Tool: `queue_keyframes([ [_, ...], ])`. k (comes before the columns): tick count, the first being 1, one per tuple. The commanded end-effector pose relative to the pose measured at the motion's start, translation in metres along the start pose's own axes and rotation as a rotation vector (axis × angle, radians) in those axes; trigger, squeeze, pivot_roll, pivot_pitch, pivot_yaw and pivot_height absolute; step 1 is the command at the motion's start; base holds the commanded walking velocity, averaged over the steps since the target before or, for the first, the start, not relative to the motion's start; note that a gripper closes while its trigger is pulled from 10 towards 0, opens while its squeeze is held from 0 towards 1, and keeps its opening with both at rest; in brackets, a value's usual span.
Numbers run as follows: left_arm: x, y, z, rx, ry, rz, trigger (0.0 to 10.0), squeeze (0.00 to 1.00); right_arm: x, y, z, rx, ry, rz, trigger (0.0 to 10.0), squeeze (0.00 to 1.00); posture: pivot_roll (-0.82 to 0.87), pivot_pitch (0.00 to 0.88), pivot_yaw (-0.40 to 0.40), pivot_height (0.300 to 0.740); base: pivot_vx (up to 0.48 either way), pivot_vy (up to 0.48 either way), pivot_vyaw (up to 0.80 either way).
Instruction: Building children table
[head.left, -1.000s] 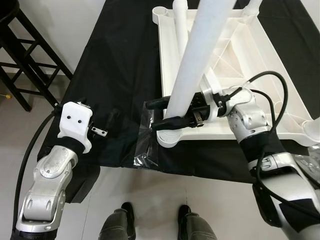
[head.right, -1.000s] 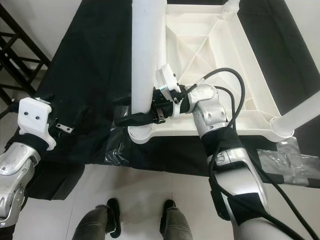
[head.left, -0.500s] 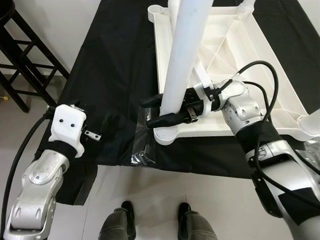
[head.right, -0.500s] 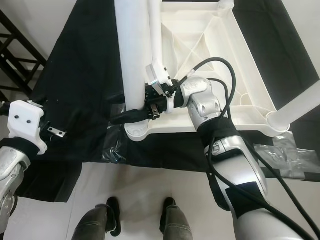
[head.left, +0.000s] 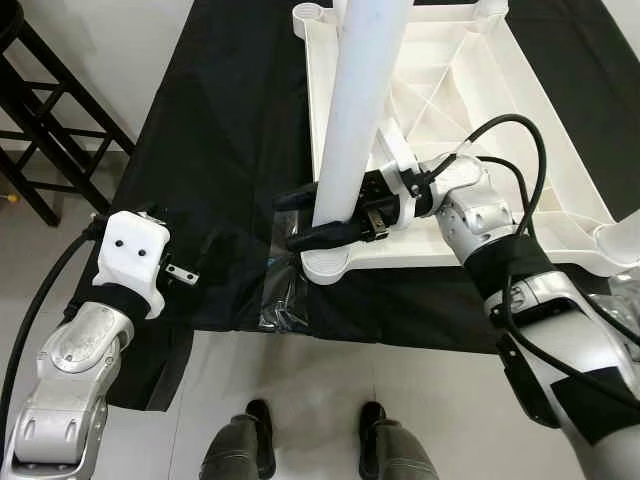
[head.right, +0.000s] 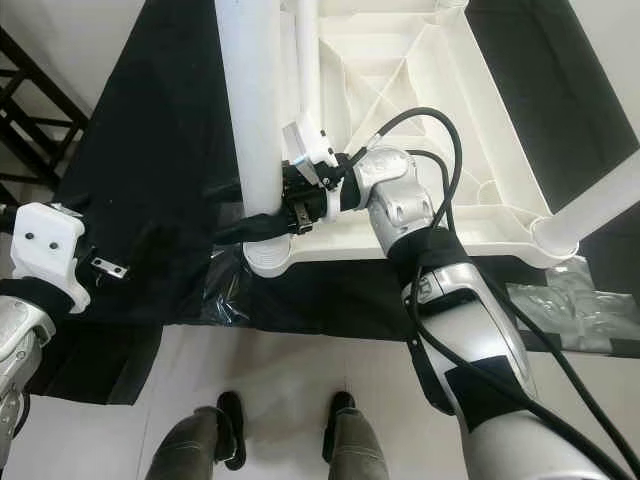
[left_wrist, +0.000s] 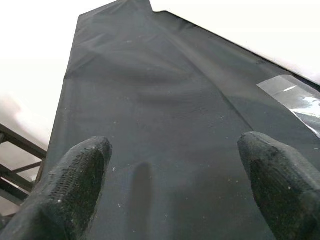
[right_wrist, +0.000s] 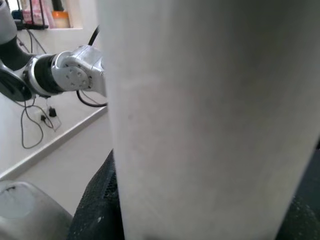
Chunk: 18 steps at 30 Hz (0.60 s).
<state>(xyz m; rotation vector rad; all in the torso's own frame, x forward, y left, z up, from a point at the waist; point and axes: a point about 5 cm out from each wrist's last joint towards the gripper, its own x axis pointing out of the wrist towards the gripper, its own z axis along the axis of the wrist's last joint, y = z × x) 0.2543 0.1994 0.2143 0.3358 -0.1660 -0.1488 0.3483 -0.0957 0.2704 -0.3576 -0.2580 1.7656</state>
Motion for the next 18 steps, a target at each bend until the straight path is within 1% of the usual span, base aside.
queue_keyframes([
  [1, -0.001, -0.001, -0.005, 0.0, 0.017, -0.015, 10.0, 0.0, -0.015, 0.024, -0.041, 0.121, 0.188, -0.071, 10.0, 0.0, 0.12, 0.378, 0.002, 0.74, 0.0, 0.0, 0.0],
  [2, -0.001, -0.001, -0.005, 0.0, 0.017, -0.015, 10.0, 0.0, -0.015, 0.024, -0.041, 0.121, 0.188, -0.071, 10.0, 0.0, 0.12, 0.378, 0.002, 0.74, 0.0, 0.0, 0.0],
  [4, 0.001, -0.002, -0.005, -0.005, 0.014, -0.013, 10.0, 0.0, -0.012, 0.035, -0.045, 0.138, 0.27, -0.146, 10.0, 0.0, 0.1, 0.374, -0.008, 0.74, 0.0, 0.0, 0.0],
  [5, 0.002, -0.002, -0.006, -0.008, 0.011, -0.011, 10.0, 0.0, -0.007, 0.041, -0.049, 0.173, 0.308, -0.237, 10.0, 0.0, 0.08, 0.369, -0.02, 0.74, 0.0, 0.0, 0.0],
  [6, 0.002, -0.002, -0.006, -0.008, 0.011, -0.011, 10.0, 0.0, -0.007, 0.041, -0.049, 0.173, 0.308, -0.237, 10.0, 0.0, 0.08, 0.369, -0.02, 0.74, 0.0, 0.0, 0.0],
  [7, 0.003, -0.002, -0.006, -0.009, 0.009, -0.01, 10.0, 0.0, -0.001, 0.047, -0.052, 0.225, 0.335, -0.345, 10.0, 0.0, 0.08, 0.367, -0.024, 0.74, 0.0, 0.0, 0.0],
  [8, 0.004, -0.002, -0.006, -0.014, 0.006, -0.005, 10.0, 0.0, 0.008, 0.056, -0.06, 0.275, 0.363, -0.528, 10.0, 0.0, 0.07, 0.359, -0.037, 0.74, 0.0, 0.0, 0.0],
  [9, 0.004, -0.002, -0.006, -0.014, 0.006, -0.005, 10.0, 0.0, 0.008, 0.056, -0.06, 0.275, 0.363, -0.528, 10.0, 0.0, 0.07, 0.359, -0.037, 0.74, 0.0, 0.0, 0.0],
  [10, 0.005, -0.001, -0.006, -0.019, 0.001, 0.002, 10.0, 0.0, 0.016, 0.071, -0.067, 0.311, 0.382, -0.752, 10.0, 0.0, 0.07, 0.355, -0.039, 0.74, 0.0, 0.0, 0.0],
  [11, 0.006, -0.001, -0.006, -0.022, -0.001, 0.007, 10.0, 0.0, 0.02, 0.082, -0.071, 0.362, 0.366, -0.942, 10.0, 0.0, 0.07, 0.351, -0.032, 0.74, 0.0, 0.0, 0.0],
  [12, 0.007, -0.001, -0.006, -0.024, -0.003, 0.011, 10.0, 0.0, 0.023, 0.093, -0.074, 0.413, 0.338, -1.099, 10.0, 0.0, 0.07, 0.347, -0.028, 0.74, 0.0, 0.0, 0.0],
  [13, 0.007, -0.001, -0.006, -0.024, -0.003, 0.011, 10.0, 0.0, 0.023, 0.093, -0.074, 0.413, 0.338, -1.099, 10.0, 0.0, 0.07, 0.347, -0.028, 0.74, 0.0, 0.0, 0.0],
  [14, 0.008, -0.001, -0.006, -0.028, -0.005, 0.012, 10.0, 0.0, 0.026, 0.099, -0.076, 0.429, 0.332, -1.165, 10.0, 0.0, 0.07, 0.337, -0.02, 0.74, 0.0, 0.0, 0.0],
  [15, 0.008, -0.001, -0.006, -0.026, -0.008, 0.01, 10.0, 0.0, 0.027, 0.1, -0.077, 0.423, 0.319, -1.238, 10.0, 0.0, 0.07, 0.33, -0.012, 0.74, 0.0, 0.0, 0.0],
  [16, 0.008, -0.001, -0.006, -0.026, -0.008, 0.01, 10.0, 0.0, 0.027, 0.1, -0.077, 0.423, 0.319, -1.238, 10.0, 0.0, 0.07, 0.33, -0.012, 0.74, 0.0, 0.0, 0.0],
  [17, 0.011, -0.002, -0.005, -0.026, -0.017, 0.005, 10.0, 0.0, 0.025, 0.09, -0.075, 0.361, 0.273, -1.369, 10.0, 0.0, 0.07, 0.306, -0.003, 0.74, 0.0, 0.0, 0.0],
  [18, 0.011, -0.002, -0.005, -0.026, -0.017, 0.005, 10.0, 0.0, 0.025, 0.09, -0.075, 0.361, 0.273, -1.369, 10.0, 0.0, 0.07, 0.306, -0.003, 0.74, 0.0, 0.0, 0.0],
])
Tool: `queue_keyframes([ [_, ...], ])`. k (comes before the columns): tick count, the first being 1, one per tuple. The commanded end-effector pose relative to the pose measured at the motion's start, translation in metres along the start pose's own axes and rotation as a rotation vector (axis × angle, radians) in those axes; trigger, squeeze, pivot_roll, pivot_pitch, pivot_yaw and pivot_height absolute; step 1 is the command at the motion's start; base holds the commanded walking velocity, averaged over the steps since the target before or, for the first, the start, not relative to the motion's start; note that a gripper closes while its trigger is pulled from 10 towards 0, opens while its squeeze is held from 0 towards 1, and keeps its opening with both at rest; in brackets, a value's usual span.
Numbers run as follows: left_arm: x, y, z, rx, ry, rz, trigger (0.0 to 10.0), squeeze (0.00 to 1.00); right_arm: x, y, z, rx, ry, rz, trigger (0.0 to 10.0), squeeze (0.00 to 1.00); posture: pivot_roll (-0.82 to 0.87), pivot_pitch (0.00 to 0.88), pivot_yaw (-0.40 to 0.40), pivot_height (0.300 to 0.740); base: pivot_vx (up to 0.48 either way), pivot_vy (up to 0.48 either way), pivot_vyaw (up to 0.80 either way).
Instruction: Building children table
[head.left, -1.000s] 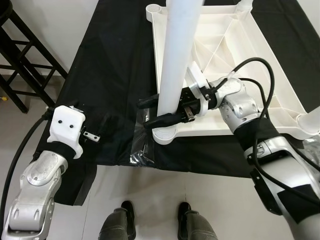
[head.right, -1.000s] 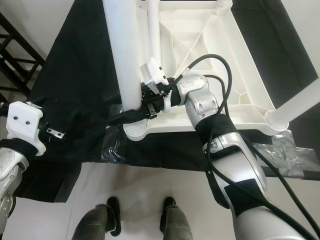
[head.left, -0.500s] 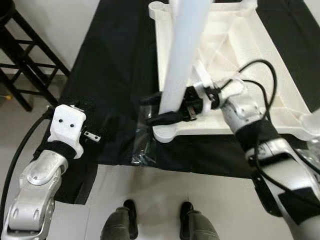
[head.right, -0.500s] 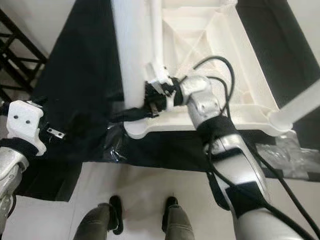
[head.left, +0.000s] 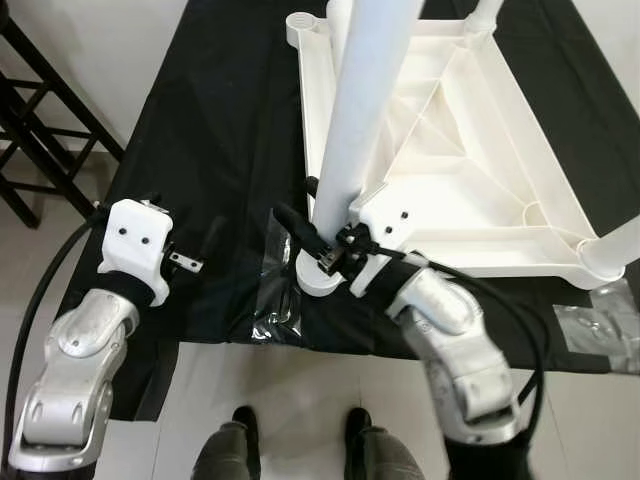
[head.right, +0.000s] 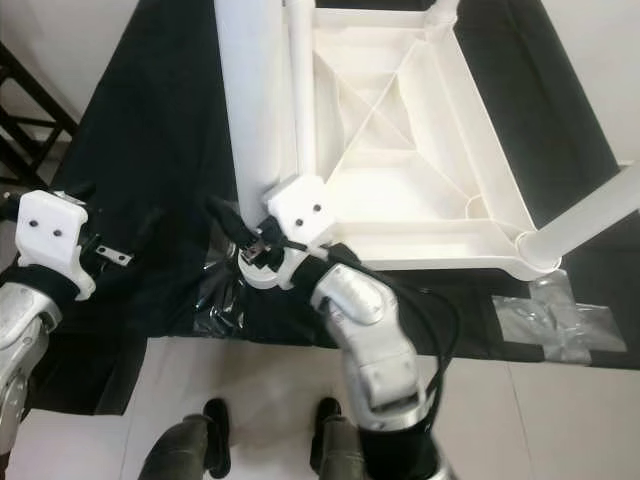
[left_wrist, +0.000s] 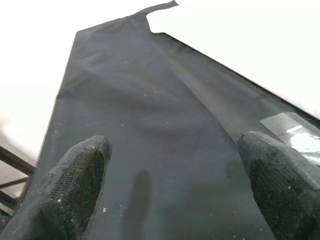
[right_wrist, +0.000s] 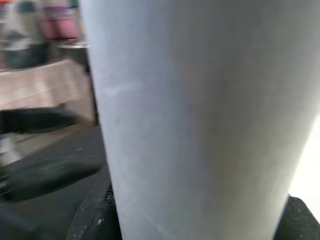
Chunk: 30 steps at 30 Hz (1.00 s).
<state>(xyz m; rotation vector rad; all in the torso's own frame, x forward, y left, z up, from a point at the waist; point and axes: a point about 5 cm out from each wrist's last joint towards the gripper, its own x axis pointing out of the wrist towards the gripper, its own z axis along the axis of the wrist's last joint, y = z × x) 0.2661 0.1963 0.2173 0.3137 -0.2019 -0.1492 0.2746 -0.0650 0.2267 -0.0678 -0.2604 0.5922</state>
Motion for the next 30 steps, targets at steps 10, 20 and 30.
queue_keyframes([
  [10, 0.015, 0.004, 0.001, -0.004, -0.031, 0.008, 10.0, 0.0, -0.01, -0.034, -0.061, -0.058, 0.309, -0.365, 10.0, 0.0, 0.05, 0.266, 0.015, 0.74, 0.0, 0.0, 0.0],
  [20, 0.03, 0.016, 0.024, -0.066, -0.146, -0.12, 10.0, 0.0, -0.001, -0.028, -0.06, -0.06, 0.289, -0.473, 10.0, 0.0, 0.05, 0.216, 0.025, 0.74, 0.0, 0.0, 0.0],
  [30, 0.046, 0.024, 0.069, -0.217, -0.31, -0.455, 10.0, 0.0, 0.002, -0.015, -0.06, -0.072, 0.294, -0.486, 10.0, 0.0, 0.04, 0.184, 0.031, 0.74, 0.0, 0.0, 0.0],
])
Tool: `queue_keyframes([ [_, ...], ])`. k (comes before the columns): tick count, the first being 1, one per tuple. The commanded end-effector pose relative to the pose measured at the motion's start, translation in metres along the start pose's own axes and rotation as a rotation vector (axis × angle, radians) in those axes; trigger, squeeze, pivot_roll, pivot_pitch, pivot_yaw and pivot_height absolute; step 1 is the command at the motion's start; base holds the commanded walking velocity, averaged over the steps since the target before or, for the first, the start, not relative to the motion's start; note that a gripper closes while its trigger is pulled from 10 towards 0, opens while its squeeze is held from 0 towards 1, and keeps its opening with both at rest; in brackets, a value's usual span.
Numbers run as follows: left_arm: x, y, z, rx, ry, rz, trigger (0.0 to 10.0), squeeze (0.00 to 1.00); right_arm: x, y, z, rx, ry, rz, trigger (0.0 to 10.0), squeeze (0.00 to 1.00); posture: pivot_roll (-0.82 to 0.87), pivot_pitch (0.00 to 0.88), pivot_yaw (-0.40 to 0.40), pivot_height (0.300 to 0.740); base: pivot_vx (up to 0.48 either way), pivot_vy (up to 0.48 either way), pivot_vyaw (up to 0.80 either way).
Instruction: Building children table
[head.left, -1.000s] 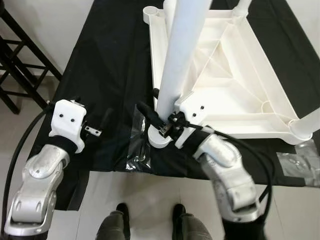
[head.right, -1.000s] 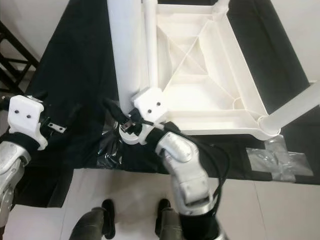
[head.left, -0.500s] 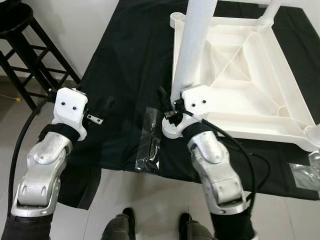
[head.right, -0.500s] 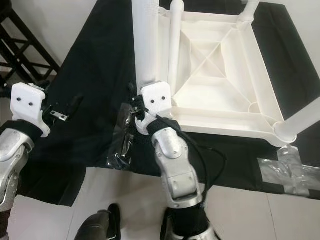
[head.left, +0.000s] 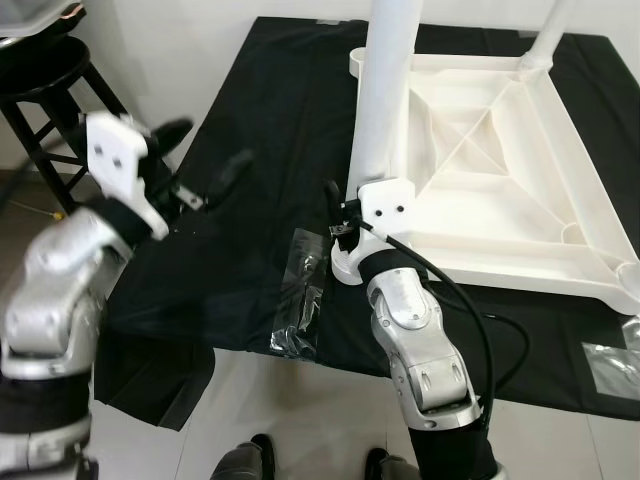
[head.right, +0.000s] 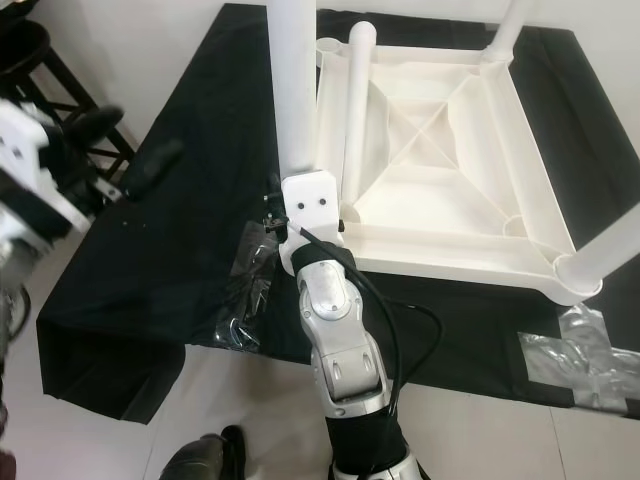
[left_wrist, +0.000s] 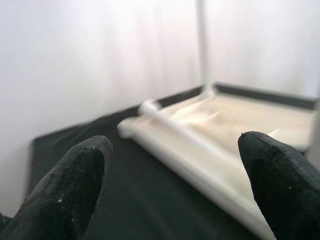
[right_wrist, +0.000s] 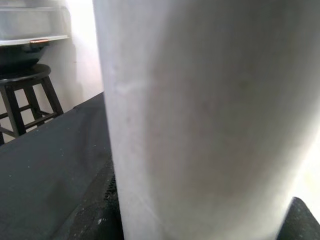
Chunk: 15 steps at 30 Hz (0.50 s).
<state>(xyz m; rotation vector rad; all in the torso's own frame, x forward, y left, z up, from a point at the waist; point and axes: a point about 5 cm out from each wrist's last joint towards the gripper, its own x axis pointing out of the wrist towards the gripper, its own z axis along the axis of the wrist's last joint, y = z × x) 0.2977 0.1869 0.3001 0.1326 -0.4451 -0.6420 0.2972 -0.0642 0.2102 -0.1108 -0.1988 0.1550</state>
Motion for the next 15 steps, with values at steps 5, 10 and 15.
queue_keyframes([
  [5, 0.02, 0.008, 0.018, -0.026, -0.046, -0.143, 10.0, 0.0, -0.004, -0.008, -0.041, -0.02, 0.204, -0.066, 10.0, 0.0, 0.04, 0.173, 0.041, 0.74, 0.0, 0.0, 0.0],
  [10, 0.034, 0.0, 0.035, -0.112, -0.096, -0.393, 10.0, 1.0, -0.002, -0.008, -0.044, -0.001, 0.214, -0.071, 10.0, 0.0, 0.04, 0.171, 0.048, 0.74, 0.0, 0.0, 0.0],
  [15, 0.05, -0.009, 0.038, -0.145, -0.097, -0.515, 10.0, 1.0, -0.001, -0.007, -0.044, 0.006, 0.213, -0.068, 10.0, 0.0, 0.03, 0.163, 0.048, 0.74, 0.0, 0.0, 0.0],
])
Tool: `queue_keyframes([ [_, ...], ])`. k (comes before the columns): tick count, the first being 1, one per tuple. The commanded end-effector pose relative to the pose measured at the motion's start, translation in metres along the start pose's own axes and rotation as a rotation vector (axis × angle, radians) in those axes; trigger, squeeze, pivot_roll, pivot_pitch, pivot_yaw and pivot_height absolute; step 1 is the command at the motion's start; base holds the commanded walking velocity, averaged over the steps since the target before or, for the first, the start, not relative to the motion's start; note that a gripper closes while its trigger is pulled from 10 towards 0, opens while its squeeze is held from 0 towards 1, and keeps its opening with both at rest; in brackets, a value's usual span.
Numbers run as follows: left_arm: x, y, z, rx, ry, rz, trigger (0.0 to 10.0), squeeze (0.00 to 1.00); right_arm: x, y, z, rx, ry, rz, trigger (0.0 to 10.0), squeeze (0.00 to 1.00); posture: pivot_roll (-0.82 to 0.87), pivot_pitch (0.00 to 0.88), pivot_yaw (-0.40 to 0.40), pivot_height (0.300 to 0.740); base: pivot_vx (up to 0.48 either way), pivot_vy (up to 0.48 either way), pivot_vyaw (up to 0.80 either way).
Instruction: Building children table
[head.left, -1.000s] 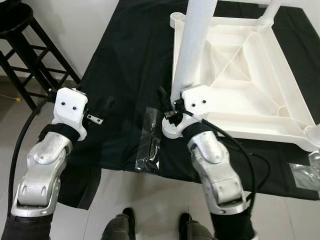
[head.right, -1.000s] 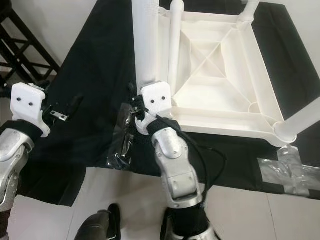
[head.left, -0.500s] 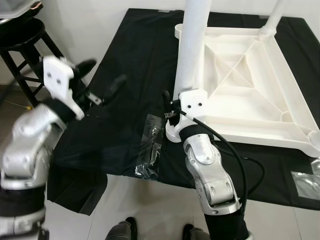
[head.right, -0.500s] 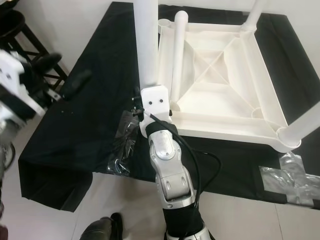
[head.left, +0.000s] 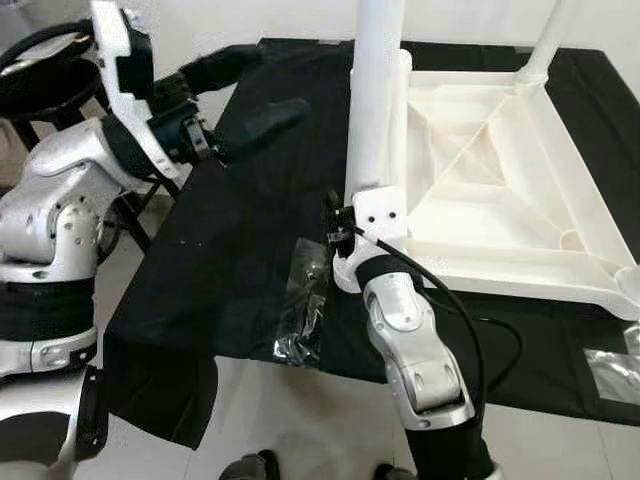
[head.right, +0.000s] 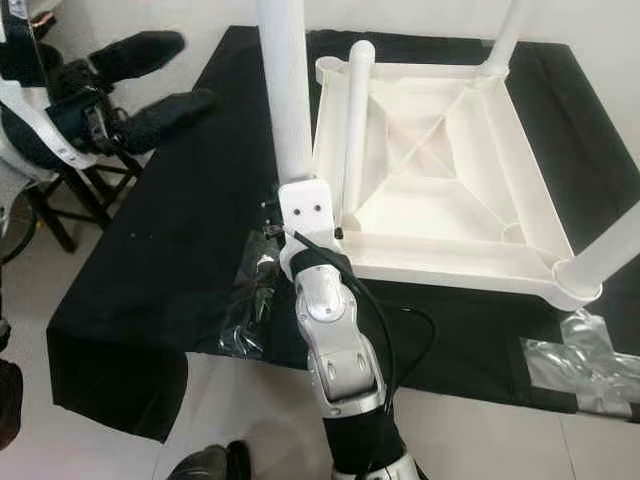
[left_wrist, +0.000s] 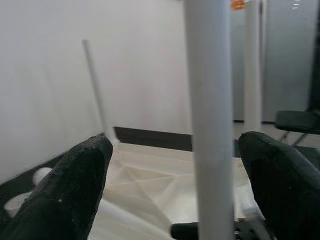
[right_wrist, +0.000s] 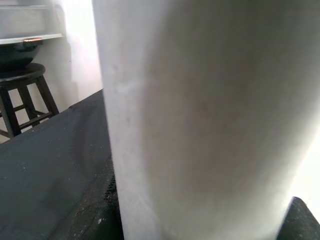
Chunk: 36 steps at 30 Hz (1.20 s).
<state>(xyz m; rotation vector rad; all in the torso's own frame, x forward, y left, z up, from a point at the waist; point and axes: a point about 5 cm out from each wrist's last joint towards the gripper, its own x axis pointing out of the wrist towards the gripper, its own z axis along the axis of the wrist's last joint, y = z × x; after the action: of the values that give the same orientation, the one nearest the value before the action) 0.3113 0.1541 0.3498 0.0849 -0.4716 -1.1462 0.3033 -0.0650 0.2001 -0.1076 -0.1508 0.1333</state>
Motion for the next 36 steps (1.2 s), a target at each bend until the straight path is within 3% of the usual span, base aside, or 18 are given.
queue_keyframes([
  [1, 0.01, -0.002, -0.002, -0.046, 0.001, -0.066, 10.0, 1.0, -0.003, -0.007, -0.033, 0.0, 0.163, -0.047, 10.0, 0.0, 0.03, 0.162, 0.048, 0.74, 0.0, 0.0, 0.0],
  [2, 0.016, -0.002, -0.005, -0.065, 0.009, -0.088, 10.0, 0.83, -0.002, -0.006, -0.033, -0.001, 0.162, -0.046, 10.0, 0.0, 0.03, 0.16, 0.049, 0.74, 0.0, 0.0, 0.0],
  [3, 0.016, -0.002, -0.005, -0.065, 0.009, -0.088, 10.0, 0.83, -0.002, -0.006, -0.033, -0.001, 0.162, -0.046, 10.0, 0.0, 0.03, 0.16, 0.049, 0.74, 0.0, 0.0, 0.0],
  [4, 0.028, -0.001, -0.011, -0.099, 0.029, -0.121, 10.0, 0.0, -0.002, -0.006, -0.033, 0.0, 0.158, -0.045, 10.0, 0.0, 0.03, 0.158, 0.05, 0.74, 0.0, 0.0, 0.0],
  [7, 0.032, -0.001, -0.013, -0.105, 0.035, -0.13, 10.0, 0.0, -0.001, -0.006, -0.032, 0.001, 0.157, -0.045, 10.0, 0.0, 0.03, 0.158, 0.05, 0.74, 0.0, 0.0, 0.0],
  [8, 0.043, 0.001, -0.016, -0.133, 0.047, -0.157, 10.0, 0.0, -0.001, -0.005, -0.032, 0.004, 0.152, -0.045, 10.0, 0.0, 0.03, 0.154, 0.057, 0.74, 0.0, 0.0, 0.0],
  [18, 0.075, -0.003, -0.013, -0.202, 0.056, -0.271, 10.0, 0.0, 0.0, -0.003, -0.03, 0.018, 0.131, -0.048, 10.0, 0.0, 0.03, 0.15, 0.07, 0.74, 0.0, 0.0, 0.0],
  [19, 0.076, -0.005, -0.013, -0.196, 0.064, -0.282, 5.3, 0.0, 0.0, -0.003, -0.03, 0.018, 0.131, -0.048, 10.0, 0.0, 0.03, 0.149, 0.07, 0.74, 0.0, 0.0, 0.0],
  [22, 0.078, -0.006, -0.014, -0.187, 0.073, -0.295, 5.3, 0.0, 0.0, -0.003, -0.03, 0.019, 0.13, -0.048, 10.0, 0.0, 0.03, 0.149, 0.07, 0.74, 0.0, 0.0, 0.0],
  [23, 0.079, -0.007, -0.014, -0.187, 0.077, -0.312, 0.0, 0.0, 0.0, -0.003, -0.03, 0.019, 0.129, -0.047, 10.0, 0.0, 0.03, 0.149, 0.071, 0.74, 0.0, 0.0, 0.0],
  [29, 0.084, -0.009, -0.015, -0.188, 0.09, -0.356, 0.0, 0.0, 0.002, -0.003, -0.027, 0.023, 0.111, -0.04, 10.0, 0.0, 0.03, 0.154, 0.075, 0.74, 0.0, 0.0, 0.0],
  [36, 0.085, -0.008, -0.012, -0.183, 0.092, -0.366, 0.0, 0.0, 0.008, -0.014, -0.007, 0.047, 0.019, 0.04, 10.0, 0.0, 0.03, 0.155, 0.076, 0.74, 0.0, 0.0, 0.0],
])
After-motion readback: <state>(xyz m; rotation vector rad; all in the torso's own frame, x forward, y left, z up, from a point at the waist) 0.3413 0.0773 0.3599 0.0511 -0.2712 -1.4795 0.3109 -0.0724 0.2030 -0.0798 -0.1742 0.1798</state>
